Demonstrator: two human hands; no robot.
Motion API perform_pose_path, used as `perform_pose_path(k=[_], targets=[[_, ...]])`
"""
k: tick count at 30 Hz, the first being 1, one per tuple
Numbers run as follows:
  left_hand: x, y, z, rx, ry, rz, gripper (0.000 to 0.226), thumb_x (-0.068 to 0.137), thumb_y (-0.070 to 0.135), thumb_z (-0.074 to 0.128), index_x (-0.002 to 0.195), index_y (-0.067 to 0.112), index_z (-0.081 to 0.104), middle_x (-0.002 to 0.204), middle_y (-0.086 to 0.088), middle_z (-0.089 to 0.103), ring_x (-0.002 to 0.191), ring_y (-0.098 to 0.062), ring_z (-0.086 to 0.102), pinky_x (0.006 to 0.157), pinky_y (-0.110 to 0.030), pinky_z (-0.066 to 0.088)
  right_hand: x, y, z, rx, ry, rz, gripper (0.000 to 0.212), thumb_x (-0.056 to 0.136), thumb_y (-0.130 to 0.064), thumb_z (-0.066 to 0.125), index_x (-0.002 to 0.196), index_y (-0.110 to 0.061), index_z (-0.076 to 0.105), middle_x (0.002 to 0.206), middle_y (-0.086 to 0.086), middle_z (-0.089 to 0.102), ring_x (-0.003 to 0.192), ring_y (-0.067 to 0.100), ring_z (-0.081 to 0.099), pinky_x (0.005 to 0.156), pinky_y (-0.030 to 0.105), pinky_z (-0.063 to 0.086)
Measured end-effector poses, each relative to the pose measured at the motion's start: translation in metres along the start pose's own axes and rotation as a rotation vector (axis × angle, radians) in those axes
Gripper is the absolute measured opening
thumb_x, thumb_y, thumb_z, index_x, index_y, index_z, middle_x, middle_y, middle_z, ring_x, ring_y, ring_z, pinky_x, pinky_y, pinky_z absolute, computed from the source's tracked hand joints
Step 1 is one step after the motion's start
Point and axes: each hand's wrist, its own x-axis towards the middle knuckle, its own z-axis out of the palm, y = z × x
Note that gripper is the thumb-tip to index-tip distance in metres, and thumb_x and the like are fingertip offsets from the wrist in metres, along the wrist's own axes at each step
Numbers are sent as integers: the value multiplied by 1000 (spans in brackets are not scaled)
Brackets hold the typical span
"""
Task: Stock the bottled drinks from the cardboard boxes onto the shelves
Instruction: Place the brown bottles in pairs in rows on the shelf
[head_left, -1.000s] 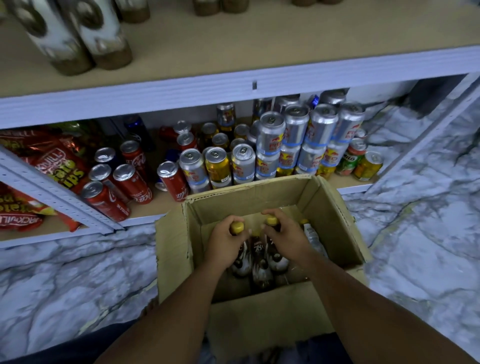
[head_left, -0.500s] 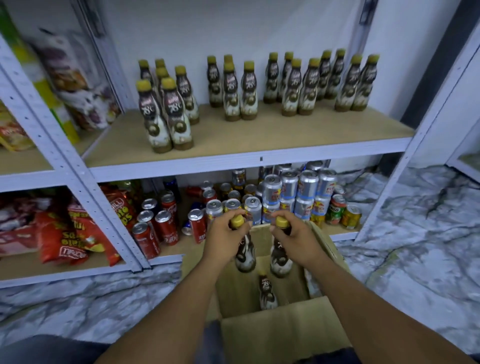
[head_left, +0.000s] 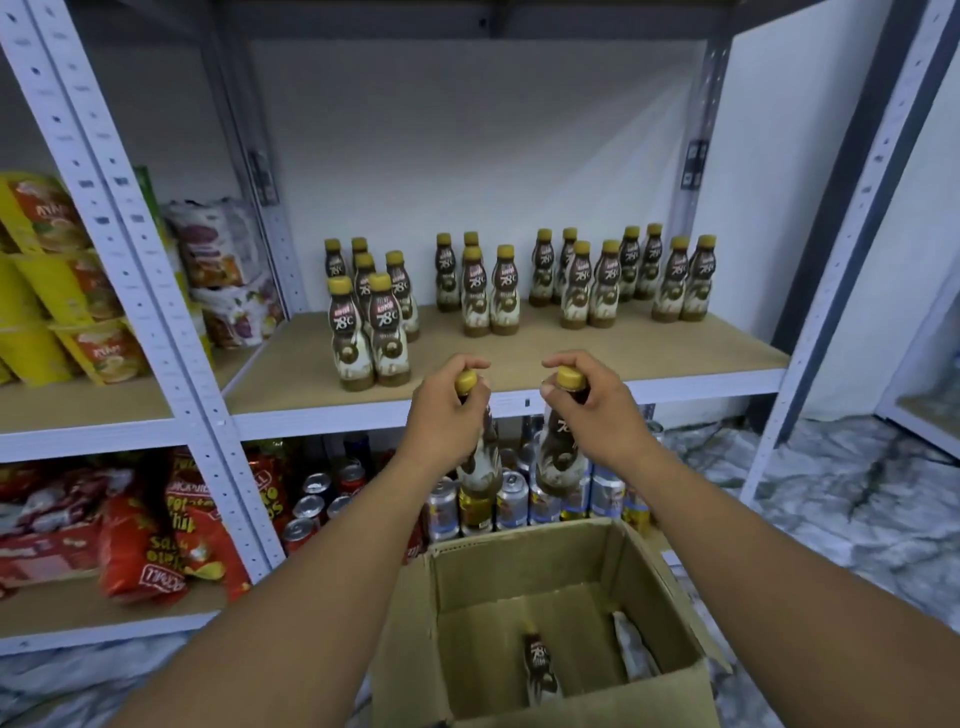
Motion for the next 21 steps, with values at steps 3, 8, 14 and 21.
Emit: perform_pose_path(k=[3,8,14,21], targets=[[25,13,-8,24,21,35,17,104,20,55,119,25,62,75,4,58,47,-2,48,50,-22,39,25,-13,-6,-15,12,-25,19,100,-23,64,118,-29,61,93,-15,66,81,4,59,71,24,47],[68,29,-16,20,50,67,19,104,16,56,120,20,64,74,7,55,44,0,44,46,-16,36,66,-20,-8,-61,32,-65,19,99,-25,65,118,-29,61,100,-15,60,84,7,57,73,30,47],[117,23,-13,59,49,81,21,103,13,56,121,19,65,78,8,58,47,1,46,47,-13,37,110,-8,2,-49,43,-79,18,99,-22,65,115,-30,62,96,-9,61,71,18,56,68,36,50],[154,-5,5,47,31,66,23,103,11,57,124,16,64,81,14,51,57,1,46,49,-4,35,158,12,12,-24,48,-85,15,98,-23,66,111,-30,62,93,5,66,61,12,51,58,32,46]])
